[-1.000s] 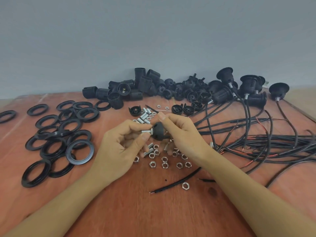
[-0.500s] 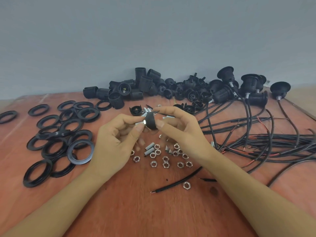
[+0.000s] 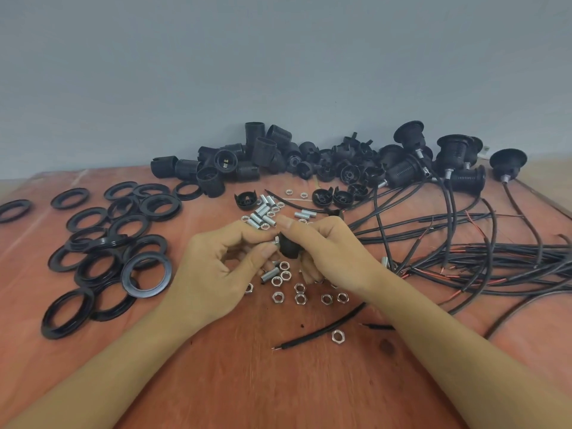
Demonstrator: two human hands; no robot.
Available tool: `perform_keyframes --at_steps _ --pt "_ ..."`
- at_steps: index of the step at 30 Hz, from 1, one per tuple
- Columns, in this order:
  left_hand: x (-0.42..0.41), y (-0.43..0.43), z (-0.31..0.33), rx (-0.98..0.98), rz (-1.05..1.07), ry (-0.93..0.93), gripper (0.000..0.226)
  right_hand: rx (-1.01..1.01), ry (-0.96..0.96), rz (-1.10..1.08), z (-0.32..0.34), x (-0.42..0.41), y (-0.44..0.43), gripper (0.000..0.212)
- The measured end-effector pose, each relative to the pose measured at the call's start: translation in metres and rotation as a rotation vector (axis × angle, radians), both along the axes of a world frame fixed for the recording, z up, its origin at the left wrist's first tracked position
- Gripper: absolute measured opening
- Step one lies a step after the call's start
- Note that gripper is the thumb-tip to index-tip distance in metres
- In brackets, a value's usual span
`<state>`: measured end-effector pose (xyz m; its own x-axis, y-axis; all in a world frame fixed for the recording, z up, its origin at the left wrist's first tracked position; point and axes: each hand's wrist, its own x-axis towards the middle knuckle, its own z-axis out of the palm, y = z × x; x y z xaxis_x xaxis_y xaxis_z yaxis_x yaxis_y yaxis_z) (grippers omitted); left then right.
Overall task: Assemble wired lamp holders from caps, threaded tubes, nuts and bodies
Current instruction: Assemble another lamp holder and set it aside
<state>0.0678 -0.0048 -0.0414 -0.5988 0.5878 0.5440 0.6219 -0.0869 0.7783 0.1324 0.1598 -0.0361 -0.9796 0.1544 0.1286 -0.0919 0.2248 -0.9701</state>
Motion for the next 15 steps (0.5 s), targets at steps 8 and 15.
perform_keyframes --at_steps 8,15 --pt "-0.003 -0.0017 -0.0026 -0.034 0.023 -0.003 0.029 0.071 -0.052 -0.045 -0.0006 0.0008 -0.0049 0.08" --pt "-0.0055 0.0011 -0.0069 -0.09 0.037 0.102 0.044 0.087 0.057 -0.006 -0.0077 -0.0008 -0.0021 0.088"
